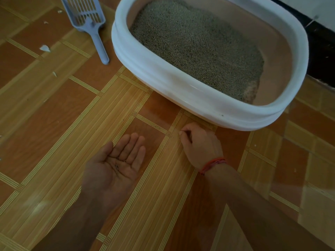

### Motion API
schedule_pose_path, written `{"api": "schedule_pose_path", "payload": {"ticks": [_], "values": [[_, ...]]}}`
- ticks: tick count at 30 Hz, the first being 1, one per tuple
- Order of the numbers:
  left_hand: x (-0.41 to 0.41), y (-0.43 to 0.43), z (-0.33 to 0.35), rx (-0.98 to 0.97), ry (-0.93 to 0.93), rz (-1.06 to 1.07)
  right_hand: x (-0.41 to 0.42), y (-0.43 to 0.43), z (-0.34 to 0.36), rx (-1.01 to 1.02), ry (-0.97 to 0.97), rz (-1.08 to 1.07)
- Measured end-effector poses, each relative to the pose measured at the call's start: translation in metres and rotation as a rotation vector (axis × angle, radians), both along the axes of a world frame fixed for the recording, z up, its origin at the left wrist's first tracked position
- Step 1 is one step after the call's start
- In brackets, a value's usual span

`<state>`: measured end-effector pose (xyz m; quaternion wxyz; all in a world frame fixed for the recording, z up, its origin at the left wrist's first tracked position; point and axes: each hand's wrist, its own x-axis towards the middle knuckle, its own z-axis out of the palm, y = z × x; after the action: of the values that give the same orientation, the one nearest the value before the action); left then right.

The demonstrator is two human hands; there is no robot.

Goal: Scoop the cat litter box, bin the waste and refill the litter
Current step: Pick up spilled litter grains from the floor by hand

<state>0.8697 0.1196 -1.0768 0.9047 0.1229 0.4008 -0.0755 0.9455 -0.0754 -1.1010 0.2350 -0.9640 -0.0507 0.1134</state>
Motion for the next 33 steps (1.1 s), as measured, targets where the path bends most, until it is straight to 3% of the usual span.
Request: {"api": "schedule_pose_path", "payload": {"ticks": [4, 10, 21, 30, 33], "values": [[0.000, 0.001, -0.001, 0.002, 0.005, -0.009, -0.012, 0.019, 0.020, 0.203, -0.027, 0.026], [-0.006, -0.001, -0.008, -0.018, -0.011, -0.131, -0.054, 0.071, 0.056, 0.411, -0.054, 0.263], [-0.004, -0.003, -0.005, -0.072, -0.037, -0.125, -0.062, 0.078, 0.052, 0.360, -0.129, 0.339], [-0.001, 0.001, 0.000, 0.021, -0.011, -0.005, -0.006, 0.008, 0.014, 0.243, -0.077, -0.173], [0.000, 0.000, 0.001, 0.023, -0.007, -0.003, 0.005, -0.004, 0.003, 0.198, -0.109, -0.256]]}}
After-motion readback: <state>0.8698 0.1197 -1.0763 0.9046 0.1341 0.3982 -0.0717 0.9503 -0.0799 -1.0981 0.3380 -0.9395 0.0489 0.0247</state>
